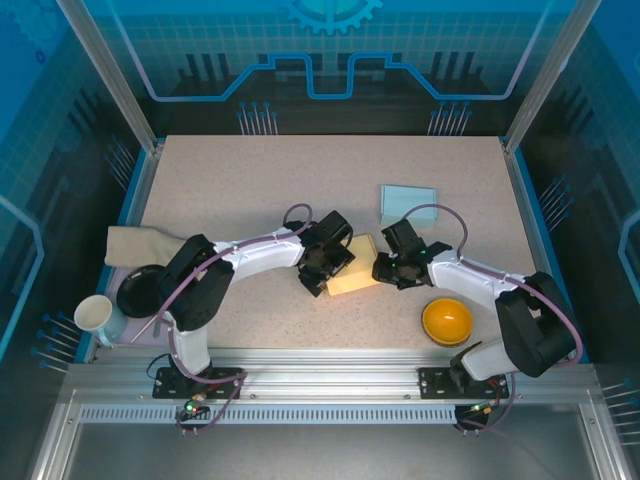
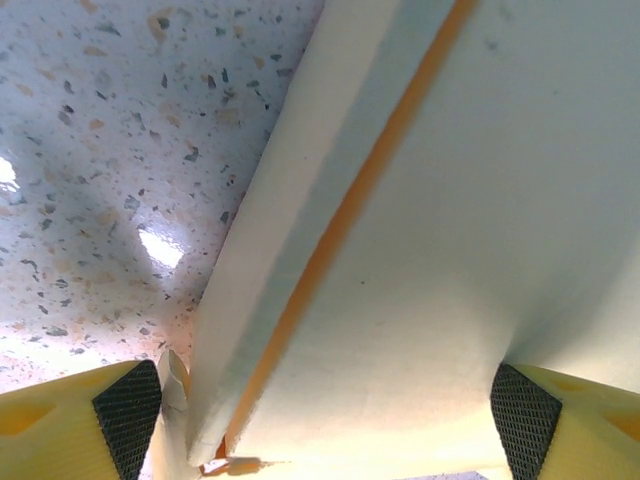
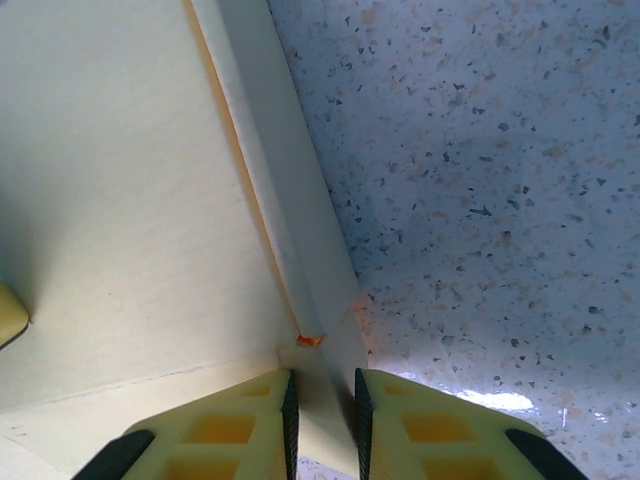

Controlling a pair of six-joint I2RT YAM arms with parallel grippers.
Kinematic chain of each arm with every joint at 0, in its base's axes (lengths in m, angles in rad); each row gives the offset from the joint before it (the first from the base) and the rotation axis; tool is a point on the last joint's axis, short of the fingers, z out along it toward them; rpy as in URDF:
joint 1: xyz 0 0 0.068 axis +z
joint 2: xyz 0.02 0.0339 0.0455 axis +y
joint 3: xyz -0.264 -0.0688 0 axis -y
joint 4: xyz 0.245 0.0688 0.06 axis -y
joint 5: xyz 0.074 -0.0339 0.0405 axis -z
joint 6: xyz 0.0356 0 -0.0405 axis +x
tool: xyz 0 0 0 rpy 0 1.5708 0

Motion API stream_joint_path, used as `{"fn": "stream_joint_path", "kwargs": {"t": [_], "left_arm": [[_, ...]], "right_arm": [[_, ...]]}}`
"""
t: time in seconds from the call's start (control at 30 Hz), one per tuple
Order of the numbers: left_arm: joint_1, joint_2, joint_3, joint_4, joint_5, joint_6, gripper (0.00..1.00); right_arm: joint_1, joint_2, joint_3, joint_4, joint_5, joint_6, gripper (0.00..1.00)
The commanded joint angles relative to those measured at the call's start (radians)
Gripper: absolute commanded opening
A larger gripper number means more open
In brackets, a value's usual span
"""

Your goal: Fold the paper box

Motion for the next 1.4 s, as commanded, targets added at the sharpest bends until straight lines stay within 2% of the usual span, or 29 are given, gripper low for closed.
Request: {"fn": "stream_joint_path", "kwargs": {"t": [0.0,0.43,0.6,0.87,1.37], "left_arm": [[-0.001,0.030,0.028,-0.031,0.057,-0.031,0.90],[-0.014,0.013,0.074,-0.025,0.091,-0.058,0.90],[-0.013,0.017,0.058,-0.043,0.059,-0.038,0.90],[0.001,0.030,-0.023,-0.036,0.015,-0.026,0.89],[0.025,0.043,-0.031,-0.064,-0.040,0.001,0.88]], "right_arm": [[0.005,0.045,-0.004,-0.049,0.027,0.005,0.23],[0.015,0.025,0.088,-0.145,-0.036,0.027,0.30],[0.015,0.022,0.079,-0.143,-0.019,0.022,0.30],[0.015,0.023,0.010,-0.071,0.028,-0.016,0.29],[0.013,0.046,-0.061,0.027,0.105,-0.059,0.26]]}}
